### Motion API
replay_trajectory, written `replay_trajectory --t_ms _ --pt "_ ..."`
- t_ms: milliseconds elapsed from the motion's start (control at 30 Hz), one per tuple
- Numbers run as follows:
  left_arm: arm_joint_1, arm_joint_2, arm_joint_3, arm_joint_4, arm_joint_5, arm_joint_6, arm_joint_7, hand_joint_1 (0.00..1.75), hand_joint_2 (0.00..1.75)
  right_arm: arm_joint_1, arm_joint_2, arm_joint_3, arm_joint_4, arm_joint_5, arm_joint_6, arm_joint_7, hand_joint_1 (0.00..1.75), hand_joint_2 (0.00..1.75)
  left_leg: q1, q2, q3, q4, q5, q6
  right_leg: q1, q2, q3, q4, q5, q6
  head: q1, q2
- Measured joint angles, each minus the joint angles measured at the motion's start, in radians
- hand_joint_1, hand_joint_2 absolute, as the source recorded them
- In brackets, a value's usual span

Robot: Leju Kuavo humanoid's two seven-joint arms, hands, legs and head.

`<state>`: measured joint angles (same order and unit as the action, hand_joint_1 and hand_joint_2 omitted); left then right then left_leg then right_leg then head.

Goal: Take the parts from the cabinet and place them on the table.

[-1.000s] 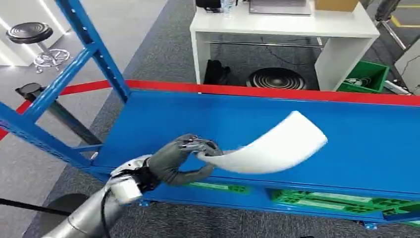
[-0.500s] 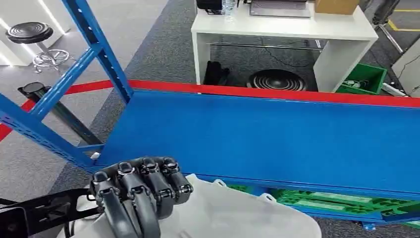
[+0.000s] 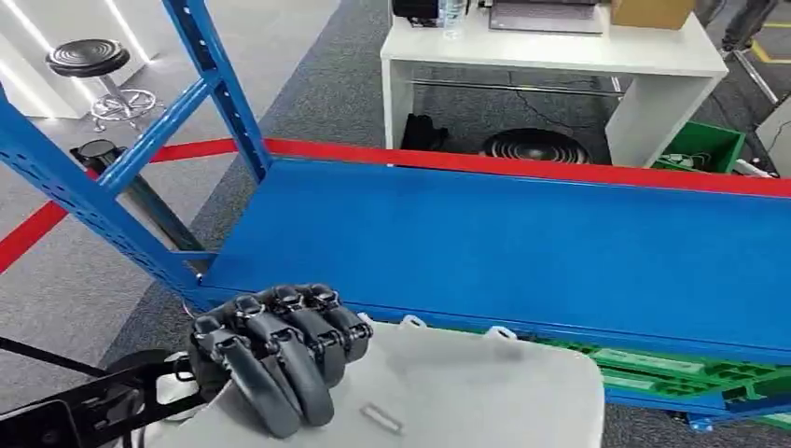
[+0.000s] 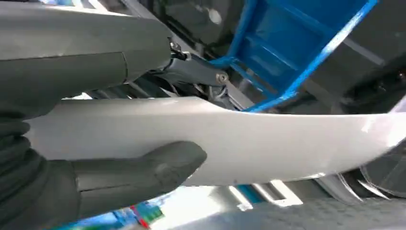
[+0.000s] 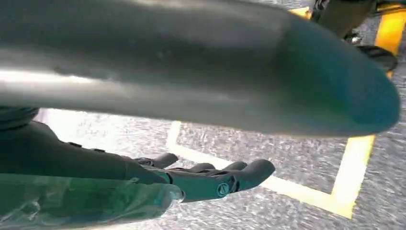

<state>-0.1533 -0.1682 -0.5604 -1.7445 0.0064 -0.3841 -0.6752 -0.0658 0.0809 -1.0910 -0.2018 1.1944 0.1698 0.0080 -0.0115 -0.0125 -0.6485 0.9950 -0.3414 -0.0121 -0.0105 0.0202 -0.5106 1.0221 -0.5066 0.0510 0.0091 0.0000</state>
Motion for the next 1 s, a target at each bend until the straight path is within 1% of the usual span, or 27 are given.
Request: replay_trajectory --t_ms 33,67,100,167,200,233,267,300,333,367,400,433,500,533,567,600,633,700,733,767,800,833,867,900,933,967,1000 --pt "0.008 0.004 0.009 0.000 -0.009 0.019 0.000 1.75 1.75 0.002 0.000 0.000 0.000 -0.006 0.001 0.000 0.00 0.00 0.001 -0.001 -0.001 -0.003 0.006 -0.005 -0.001 -0.001 -0.007 -0.002 0.008 -0.010 0.002 0.000" --pt "0.015 0.008 0.016 0.001 -0.013 0.032 0.000 1.75 1.75 0.001 0.000 0.000 0.000 -0.010 0.001 0.000 0.00 0.00 0.003 0.000 -0.009 0.001 -0.002 -0.010 -0.003 -0.008 -0.015 -0.003 0.018 -0.021 0.003 0.000" --pt "0.018 0.014 0.024 0.001 -0.019 0.049 0.000 1.75 1.75 -0.001 -0.001 0.000 0.000 -0.011 0.002 0.000 0.00 0.00 0.003 0.001 -0.025 0.028 -0.054 -0.016 -0.003 -0.008 -0.023 -0.003 0.029 -0.028 -0.004 0.000" --pt "0.029 0.022 0.037 0.004 -0.024 0.078 0.000 1.75 1.75 0.001 -0.002 0.000 0.000 -0.013 0.004 0.000 0.00 0.00 0.004 0.002 -0.072 0.175 -0.172 -0.023 -0.001 -0.010 -0.051 -0.002 0.051 -0.033 -0.007 0.000" --pt "0.039 0.028 0.044 0.007 -0.026 0.088 0.000 1.75 1.75 0.003 -0.002 -0.001 0.000 -0.013 0.005 -0.001 0.00 0.00 0.004 0.002 -0.095 0.258 -0.211 -0.024 0.000 -0.012 -0.065 -0.002 0.061 -0.034 -0.008 0.000" --pt "0.046 0.033 0.054 0.012 -0.032 0.099 0.000 1.75 1.75 0.004 -0.003 -0.002 0.000 -0.013 0.005 -0.001 0.00 0.00 0.004 0.002 -0.104 0.305 -0.223 -0.023 0.001 -0.013 -0.077 -0.001 0.069 -0.034 -0.007 0.000" --pt "0.055 0.040 0.063 0.016 -0.034 0.107 0.000 1.75 1.75 0.006 -0.003 -0.002 0.000 -0.013 0.006 -0.003 0.00 0.00 0.004 0.001 -0.088 0.312 -0.208 -0.020 0.003 -0.013 -0.092 -0.001 0.079 -0.034 -0.007 0.000" --pt "0.058 0.044 0.069 0.018 -0.034 0.111 0.000 1.75 1.75 0.007 -0.003 -0.002 0.000 -0.012 0.007 -0.004 0.00 0.00 0.003 0.002 -0.056 0.278 -0.181 -0.016 0.004 -0.014 -0.103 -0.001 0.088 -0.032 -0.007 0.000" --pt "0.062 0.046 0.074 0.019 -0.033 0.111 0.000 1.75 1.75 0.007 -0.003 -0.002 0.000 -0.012 0.007 -0.004 0.00 0.00 0.002 0.002 -0.001 0.206 -0.150 -0.011 0.004 -0.014 -0.114 -0.001 0.097 -0.030 -0.007 0.000" --pt "0.063 0.047 0.078 0.020 -0.033 0.111 0.000 1.75 1.75 0.007 -0.003 -0.002 0.000 -0.012 0.007 -0.004 0.00 0.00 0.001 0.002 0.071 0.107 -0.131 -0.006 0.003 -0.013 -0.121 -0.001 0.105 -0.026 -0.008 0.000" --pt "0.062 0.048 0.082 0.020 -0.034 0.111 0.000 1.75 1.75 0.008 -0.003 -0.002 0.000 -0.012 0.007 -0.003 0.00 0.00 -0.001 0.002 0.136 0.026 -0.144 -0.001 0.003 -0.012 -0.123 0.000 0.111 -0.022 -0.008 0.000" --pt "0.063 0.048 0.085 0.021 -0.034 0.111 0.000 1.75 1.75 0.010 -0.003 -0.002 0.000 -0.012 0.007 -0.001 0.00 0.00 -0.005 0.001 0.159 -0.020 -0.157 0.003 0.005 -0.012 -0.127 0.001 0.116 -0.016 -0.007 0.000" --pt "0.068 0.051 0.091 0.024 -0.035 0.111 0.000 1.75 1.75 0.011 -0.003 -0.004 0.000 -0.013 0.006 0.010 0.00 0.00 -0.009 0.000 0.148 -0.016 -0.149 0.010 0.000 -0.013 -0.126 -0.005 0.133 -0.004 -0.011 0.000" --pt "0.072 0.053 0.092 0.026 -0.038 0.112 0.000 1.75 1.75 0.011 -0.003 -0.005 0.000 -0.013 0.006 0.015 0.00 0.00 -0.011 0.001 0.144 -0.017 -0.142 0.017 -0.001 -0.013 -0.125 -0.011 0.141 0.002 -0.009 0.000" --pt "0.073 0.054 0.092 0.027 -0.041 0.112 0.000 1.75 1.75 0.012 -0.003 -0.007 0.000 -0.013 0.007 0.019 0.00 0.00 -0.004 0.003 0.141 -0.031 -0.126 0.024 -0.001 -0.012 -0.130 -0.011 0.144 0.008 -0.011 0.000" --pt "0.073 0.054 0.092 0.028 -0.040 0.111 0.000 1.75 1.75 0.015 -0.006 -0.009 0.000 -0.013 0.007 0.021 0.00 0.00 -0.003 0.006 0.133 -0.031 -0.116 0.030 -0.001 -0.013 -0.145 0.009 0.109 0.009 -0.009 0.000" --pt "0.074 0.054 0.093 0.029 -0.038 0.111 0.000 1.75 1.75 0.015 -0.005 -0.009 0.001 -0.013 0.009 0.024 0.00 0.00 -0.003 0.006 0.120 -0.031 -0.106 0.037 -0.001 -0.013 -0.162 0.061 0.050 0.011 -0.007 0.000" --pt "0.080 0.056 0.095 0.033 -0.034 0.109 0.000 1.75 1.75 0.015 -0.008 -0.010 0.001 -0.014 0.010 0.032 0.00 0.00 -0.004 0.007 0.094 -0.030 -0.085 0.038 -0.001 -0.013 -0.207 0.221 -0.053 0.018 -0.009 0.000" --pt "0.083 0.058 0.095 0.035 -0.034 0.107 0.000 1.75 1.75 0.015 -0.008 -0.011 0.001 -0.016 0.011 0.037 0.00 0.00 -0.004 0.009 0.079 -0.029 -0.073 0.037 -0.001 -0.013 -0.221 0.289 -0.074 0.021 -0.007 0.000" --pt "0.084 0.060 0.095 0.037 -0.034 0.107 0.000 1.75 1.75 0.015 -0.008 -0.013 0.001 -0.016 0.011 0.040 0.00 0.00 -0.004 0.010 0.068 -0.029 -0.064 0.036 -0.001 -0.013 -0.216 0.307 -0.064 0.023 -0.009 0.000" --pt "0.085 0.062 0.095 0.039 -0.034 0.106 0.000 1.75 1.75 0.016 -0.008 -0.016 0.001 -0.018 0.012 0.046 0.00 0.00 -0.004 0.010 0.051 -0.028 -0.051 0.033 -0.002 -0.014 -0.183 0.281 -0.025 0.024 -0.007 0.000" --pt "0.085 0.064 0.095 0.041 -0.034 0.105 0.000 1.75 1.75 0.016 -0.008 -0.018 0.000 -0.018 0.012 0.050 0.00 0.00 -0.003 0.010 0.037 -0.028 -0.041 0.030 -0.003 -0.014 -0.134 0.218 0.016 0.024 -0.008 0.000" --pt "0.085 0.064 0.095 0.043 -0.034 0.103 0.000 1.75 1.75 0.015 -0.008 -0.018 0.000 -0.018 0.011 0.055 0.00 0.00 -0.002 0.009 0.026 -0.027 -0.031 0.026 -0.005 -0.014 -0.077 0.140 0.039 0.026 -0.008 0.000" --pt "0.085 0.064 0.095 0.043 -0.033 0.102 0.000 1.75 1.75 0.012 -0.008 -0.018 0.001 -0.017 0.010 0.063 0.00 0.00 -0.005 0.008 0.018 -0.022 -0.022 0.019 -0.009 -0.013 -0.006 0.037 0.021 0.030 -0.008 0.000" --pt "0.085 0.064 0.096 0.043 -0.032 0.101 0.000 1.75 1.75 0.008 -0.008 -0.019 0.001 -0.016 0.010 0.076 0.00 0.00 -0.010 0.007 0.010 -0.020 -0.016 0.014 -0.007 -0.012 0.043 -0.029 -0.011 0.028 -0.007 0.000" --pt "0.085 0.064 0.097 0.046 -0.031 0.101 0.000 1.75 1.75 0.009 -0.008 -0.020 0.001 -0.016 0.007 0.090 0.00 0.00 -0.010 0.007 0.016 -0.019 -0.010 0.012 -0.003 -0.004 0.029 -0.018 0.001 0.009 -0.015 0.000" --pt "0.084 0.064 0.097 0.046 -0.030 0.101 0.000 1.75 1.75 0.011 -0.008 -0.022 0.001 -0.016 0.003 0.104 0.00 0.00 -0.009 0.007 0.016 -0.015 -0.005 0.009 -0.003 -0.004 0.024 -0.021 -0.002 0.005 -0.013 0.000"
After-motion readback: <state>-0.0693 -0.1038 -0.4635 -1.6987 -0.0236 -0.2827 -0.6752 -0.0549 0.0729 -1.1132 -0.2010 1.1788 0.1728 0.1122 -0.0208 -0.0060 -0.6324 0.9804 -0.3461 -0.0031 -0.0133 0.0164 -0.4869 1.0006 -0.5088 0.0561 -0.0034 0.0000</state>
